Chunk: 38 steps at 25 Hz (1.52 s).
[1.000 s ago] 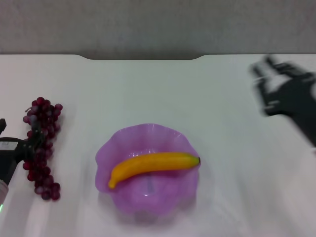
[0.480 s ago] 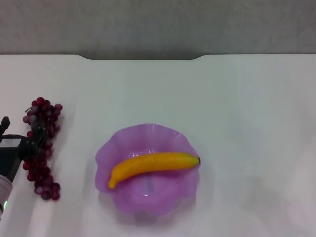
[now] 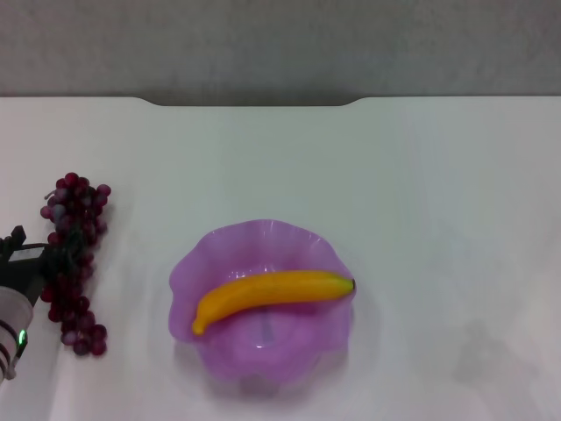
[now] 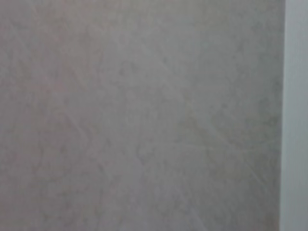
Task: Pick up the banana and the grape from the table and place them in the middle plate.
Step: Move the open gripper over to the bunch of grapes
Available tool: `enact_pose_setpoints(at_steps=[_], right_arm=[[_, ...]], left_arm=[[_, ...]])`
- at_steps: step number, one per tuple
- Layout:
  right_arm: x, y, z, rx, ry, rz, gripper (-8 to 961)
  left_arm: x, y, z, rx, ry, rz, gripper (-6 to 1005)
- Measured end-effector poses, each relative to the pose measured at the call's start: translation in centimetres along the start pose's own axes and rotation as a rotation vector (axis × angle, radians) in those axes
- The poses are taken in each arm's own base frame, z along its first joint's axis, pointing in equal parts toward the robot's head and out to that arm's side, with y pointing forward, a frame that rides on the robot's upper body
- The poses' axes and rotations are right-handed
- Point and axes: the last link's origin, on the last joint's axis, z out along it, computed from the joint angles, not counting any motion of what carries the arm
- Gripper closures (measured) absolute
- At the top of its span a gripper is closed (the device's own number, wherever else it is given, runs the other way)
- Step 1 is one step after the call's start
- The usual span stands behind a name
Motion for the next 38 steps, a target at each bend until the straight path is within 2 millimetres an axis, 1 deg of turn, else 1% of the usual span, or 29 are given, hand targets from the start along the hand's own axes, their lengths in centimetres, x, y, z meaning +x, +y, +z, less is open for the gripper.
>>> enact_pose_setpoints(at_steps=[9, 14, 17, 19, 24, 29, 38], right_arm=[[-0.1, 0.4, 0.0, -0.021, -0.006, 0.0, 953], [-0.3, 0.9, 0.0, -0.046, -0.023, 0.002, 953], [-0.8, 1.4, 0.0, -0.069, -0.058, 0.008, 953], [-1.3, 1.8, -0.1, -0.09, -0.088, 0.012, 953], [-1.3, 2.2, -0.3, -0.111, -0.088, 0.015, 953], [-1.4, 2.6, -0.4, -0.135, -0.097, 0.017, 953], [-1.4, 2.6, -0.4, -0.137, -0.097, 0.016, 953]], left_arm=[[-0.2, -0.1, 0.0, -0.005, -0.014, 0.031, 119], [-0.7, 0.7, 0.1, -0.05, -0.052, 0.097, 119], [-1.1, 1.0, 0.1, -0.064, -0.077, 0.138, 120], [-1.3, 1.0, 0.0, -0.065, -0.089, 0.157, 120], [-1.6, 0.8, 0.0, -0.061, -0.104, 0.162, 120], [-1.9, 0.1, -0.1, -0.044, -0.12, 0.171, 120], [-2.3, 0.1, -0.1, -0.047, -0.15, 0.176, 119]])
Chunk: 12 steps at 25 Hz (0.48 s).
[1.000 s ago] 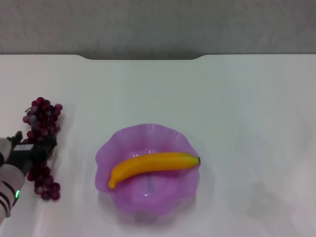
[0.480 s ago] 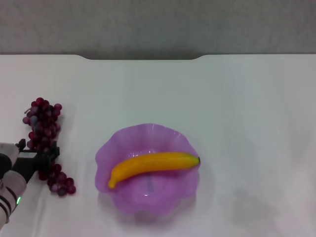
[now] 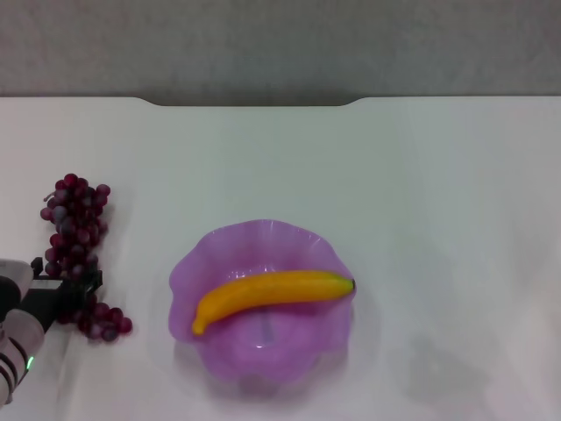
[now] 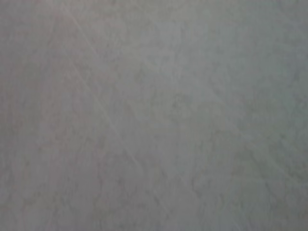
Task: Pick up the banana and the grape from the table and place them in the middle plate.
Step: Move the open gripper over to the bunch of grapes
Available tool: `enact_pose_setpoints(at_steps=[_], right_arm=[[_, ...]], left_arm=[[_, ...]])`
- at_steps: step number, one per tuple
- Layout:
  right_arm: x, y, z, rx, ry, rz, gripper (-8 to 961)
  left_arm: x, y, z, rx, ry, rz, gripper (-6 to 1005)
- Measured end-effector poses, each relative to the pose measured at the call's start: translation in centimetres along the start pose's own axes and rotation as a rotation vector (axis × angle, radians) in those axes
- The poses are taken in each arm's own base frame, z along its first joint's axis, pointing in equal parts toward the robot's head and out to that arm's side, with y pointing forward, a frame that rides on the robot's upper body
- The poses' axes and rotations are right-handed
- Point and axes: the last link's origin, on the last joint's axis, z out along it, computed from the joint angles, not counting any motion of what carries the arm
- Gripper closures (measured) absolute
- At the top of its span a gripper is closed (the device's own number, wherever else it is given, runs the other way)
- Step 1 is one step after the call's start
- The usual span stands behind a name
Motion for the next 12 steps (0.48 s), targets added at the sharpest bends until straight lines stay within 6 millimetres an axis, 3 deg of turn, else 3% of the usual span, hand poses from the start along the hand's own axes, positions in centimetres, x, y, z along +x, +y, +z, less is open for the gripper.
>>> enact_pose_setpoints(at_steps=[10, 12], right_arm=[[-0.02, 0.02, 0.18, -0.004, -0.002, -0.001, 953], [0.03, 0.04, 0.21, -0.005, 0.001, -0.001, 953]], left_arm=[[-0.09, 0.23, 0.04, -0.007, -0.011, 0.021, 119], [-0.16, 0.23, 0.04, -0.008, -0.016, 0.023, 179]])
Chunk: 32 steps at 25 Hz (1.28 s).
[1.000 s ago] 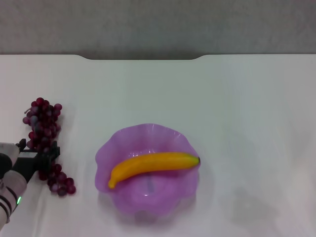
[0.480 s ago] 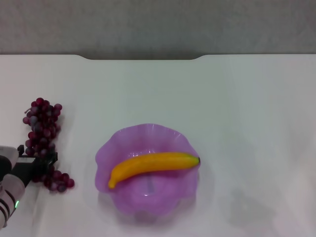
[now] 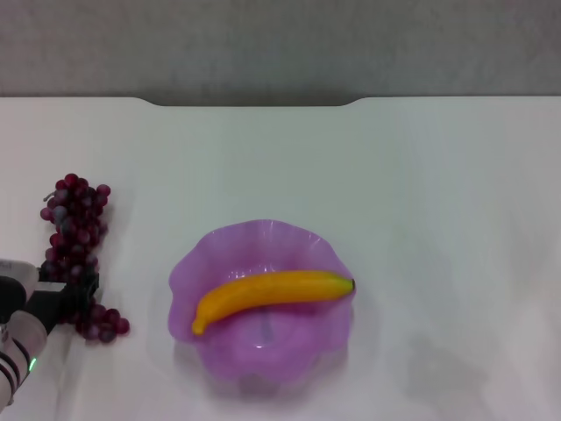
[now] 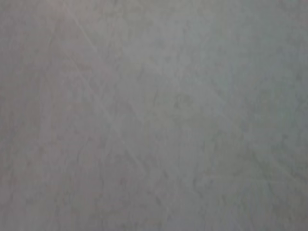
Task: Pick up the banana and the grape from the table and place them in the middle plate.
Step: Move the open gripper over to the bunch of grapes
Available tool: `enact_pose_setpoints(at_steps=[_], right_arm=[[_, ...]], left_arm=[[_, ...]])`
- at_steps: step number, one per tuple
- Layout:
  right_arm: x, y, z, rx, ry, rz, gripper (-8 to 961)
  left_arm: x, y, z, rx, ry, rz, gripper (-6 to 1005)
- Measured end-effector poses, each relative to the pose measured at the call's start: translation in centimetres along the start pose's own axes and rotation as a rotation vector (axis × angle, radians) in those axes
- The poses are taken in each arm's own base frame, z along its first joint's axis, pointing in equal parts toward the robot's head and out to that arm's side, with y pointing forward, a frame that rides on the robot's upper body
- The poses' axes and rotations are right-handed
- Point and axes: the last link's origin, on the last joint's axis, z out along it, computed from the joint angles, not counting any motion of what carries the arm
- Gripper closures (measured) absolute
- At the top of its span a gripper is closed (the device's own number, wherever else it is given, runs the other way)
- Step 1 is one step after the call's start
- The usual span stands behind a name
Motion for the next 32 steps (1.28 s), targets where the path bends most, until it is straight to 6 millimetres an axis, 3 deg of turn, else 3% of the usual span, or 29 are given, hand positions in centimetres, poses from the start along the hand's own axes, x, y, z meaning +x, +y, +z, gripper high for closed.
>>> enact_pose_setpoints(at_steps=[6, 32], right_arm=[[0.04, 0.01, 0.06, -0.005, 0.002, -0.001, 953], [0.12, 0.13, 0.41, -0.015, 0.005, -0.002, 953]], left_arm=[[-0.05, -0.09, 0.01, 0.0, -0.005, 0.001, 405], [0.17, -0.95, 0.08, 0.017, 0.002, 0.008, 559]])
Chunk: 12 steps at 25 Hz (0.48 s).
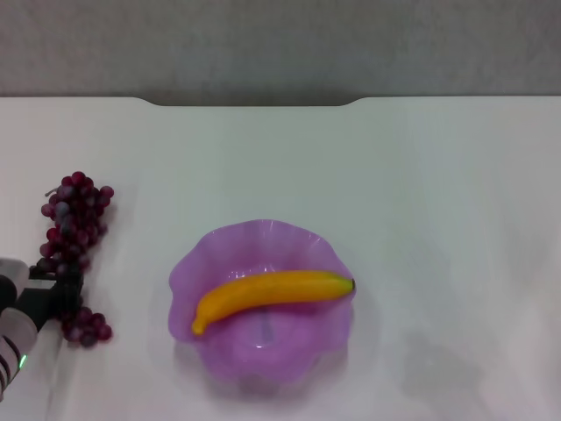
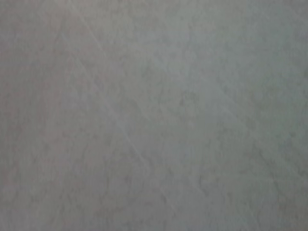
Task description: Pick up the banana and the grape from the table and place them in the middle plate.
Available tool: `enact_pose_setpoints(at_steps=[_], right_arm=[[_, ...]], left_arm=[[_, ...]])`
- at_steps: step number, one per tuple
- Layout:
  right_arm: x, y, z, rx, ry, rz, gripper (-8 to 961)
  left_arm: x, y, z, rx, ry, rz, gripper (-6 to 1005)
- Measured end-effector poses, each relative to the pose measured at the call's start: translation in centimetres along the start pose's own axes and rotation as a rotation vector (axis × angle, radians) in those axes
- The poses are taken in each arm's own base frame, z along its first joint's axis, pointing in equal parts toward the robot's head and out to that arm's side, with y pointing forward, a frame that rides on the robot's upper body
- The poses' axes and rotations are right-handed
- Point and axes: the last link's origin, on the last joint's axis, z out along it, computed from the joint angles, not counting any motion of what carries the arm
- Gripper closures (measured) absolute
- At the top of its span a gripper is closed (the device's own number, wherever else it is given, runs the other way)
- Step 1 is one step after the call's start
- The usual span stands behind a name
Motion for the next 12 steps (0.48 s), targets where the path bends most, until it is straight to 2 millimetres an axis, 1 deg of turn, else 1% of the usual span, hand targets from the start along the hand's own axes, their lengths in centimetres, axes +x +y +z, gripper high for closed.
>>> enact_pose_setpoints(at_steps=[7, 9, 12], right_arm=[[0.01, -0.01, -0.05, 0.0, 0.001, 0.0, 953], [0.01, 0.0, -0.01, 0.0, 0.0, 0.0, 953], [0.0, 0.0, 0.0, 0.0, 0.0, 0.0, 953]], left_arm=[[0.76, -0.34, 0.3, 0.013, 0.023, 0.063, 571], [0.81, -0.44, 0.33, 0.015, 0.024, 0.077, 609], [0.91, -0.49, 0.35, 0.018, 0.029, 0.087, 628]])
